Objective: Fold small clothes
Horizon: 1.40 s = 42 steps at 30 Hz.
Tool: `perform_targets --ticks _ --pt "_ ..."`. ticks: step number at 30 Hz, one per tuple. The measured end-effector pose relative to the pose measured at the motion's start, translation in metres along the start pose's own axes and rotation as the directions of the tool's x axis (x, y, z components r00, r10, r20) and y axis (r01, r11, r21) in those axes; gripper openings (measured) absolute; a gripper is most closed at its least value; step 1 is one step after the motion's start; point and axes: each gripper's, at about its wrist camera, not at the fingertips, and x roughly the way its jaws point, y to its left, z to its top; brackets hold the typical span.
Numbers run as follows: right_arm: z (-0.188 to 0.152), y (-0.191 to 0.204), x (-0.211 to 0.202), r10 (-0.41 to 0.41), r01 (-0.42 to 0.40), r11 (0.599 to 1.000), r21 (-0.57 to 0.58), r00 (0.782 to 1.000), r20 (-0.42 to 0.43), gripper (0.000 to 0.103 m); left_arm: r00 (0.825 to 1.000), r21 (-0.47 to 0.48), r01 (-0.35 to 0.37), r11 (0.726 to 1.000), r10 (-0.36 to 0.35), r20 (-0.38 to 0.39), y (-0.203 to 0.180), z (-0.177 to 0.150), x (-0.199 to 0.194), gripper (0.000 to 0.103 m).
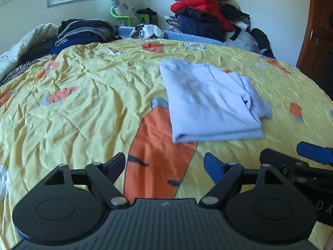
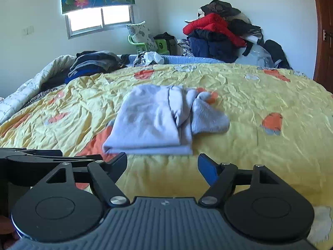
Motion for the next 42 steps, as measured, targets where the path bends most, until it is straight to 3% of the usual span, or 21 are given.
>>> perform_targets --ticks 20,29,31,42 --pt "-0.029 0.005 -0.006 -0.035 0.034 0.999 -0.015 0.999 -0.023 0.089 0.999 -0.011 -0.006 1.000 0.006 0.034 0.001 -0.035 0.006 0.083" --pt "-0.036 0.005 -0.005 -0.048 0.048 0.999 -0.007 0.999 -0.023 0.092 0.998 0.017 -0.003 1.000 0.002 0.065 0.000 -0.041 0.010 0.095" --pt "-0.036 0.004 -0.005 -0.053 0.053 0.999 -0.004 0.998 -0.023 0.093 0.998 0.022 -0.002 1.000 0.001 0.060 -0.001 -0.041 0.011 0.101" --pt "-0.044 -0.007 0.001 -0.084 0.084 0.996 0.030 0.996 -0.009 0.095 0.998 0.038 -0.023 0.999 0.021 0.055 -0.004 -0.043 0.016 0.103"
